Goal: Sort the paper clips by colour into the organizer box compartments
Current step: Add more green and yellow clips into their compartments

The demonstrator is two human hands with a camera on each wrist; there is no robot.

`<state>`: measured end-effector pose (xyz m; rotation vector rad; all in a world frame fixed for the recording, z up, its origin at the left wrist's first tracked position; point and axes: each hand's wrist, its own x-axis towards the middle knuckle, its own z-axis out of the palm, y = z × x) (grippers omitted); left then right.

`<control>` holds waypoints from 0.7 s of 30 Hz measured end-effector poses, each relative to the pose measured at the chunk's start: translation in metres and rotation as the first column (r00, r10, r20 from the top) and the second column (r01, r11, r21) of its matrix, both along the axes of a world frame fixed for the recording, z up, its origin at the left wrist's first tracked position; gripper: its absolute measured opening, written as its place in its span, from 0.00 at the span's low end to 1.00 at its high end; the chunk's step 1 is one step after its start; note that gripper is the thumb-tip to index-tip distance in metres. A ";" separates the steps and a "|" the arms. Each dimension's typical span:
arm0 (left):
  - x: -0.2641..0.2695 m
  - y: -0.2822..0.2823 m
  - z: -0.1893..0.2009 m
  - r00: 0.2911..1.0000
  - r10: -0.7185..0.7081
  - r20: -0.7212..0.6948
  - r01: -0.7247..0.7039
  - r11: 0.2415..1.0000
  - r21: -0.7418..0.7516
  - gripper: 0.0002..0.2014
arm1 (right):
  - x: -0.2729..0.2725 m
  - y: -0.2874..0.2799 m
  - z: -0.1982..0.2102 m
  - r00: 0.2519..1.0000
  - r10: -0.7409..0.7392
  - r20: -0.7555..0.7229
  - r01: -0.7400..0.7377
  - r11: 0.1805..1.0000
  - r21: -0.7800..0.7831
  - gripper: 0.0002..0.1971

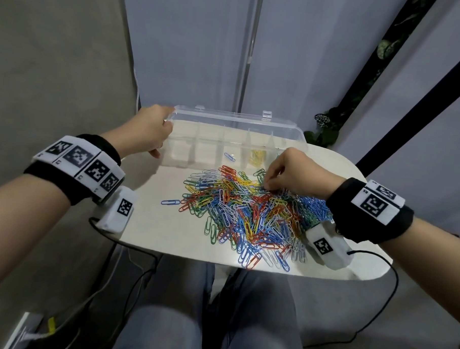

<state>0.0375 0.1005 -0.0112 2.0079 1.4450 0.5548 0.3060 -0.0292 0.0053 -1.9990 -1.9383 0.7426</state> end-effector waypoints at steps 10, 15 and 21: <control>0.000 0.000 0.000 0.999 0.018 0.039 -0.017 0.999 -0.036 0.25 | -0.007 0.015 0.035 0.880 -0.166 -0.444 0.191 0.982 0.011 0.04; 0.000 -0.003 0.002 0.999 0.030 0.044 -0.028 0.998 -0.049 0.25 | -0.032 0.043 0.044 0.926 -0.126 -0.355 0.226 0.940 0.257 0.03; 0.002 -0.005 0.004 0.999 0.032 0.044 -0.030 0.998 -0.055 0.23 | -0.045 0.066 0.040 0.980 -0.144 -0.137 0.173 0.956 0.235 0.08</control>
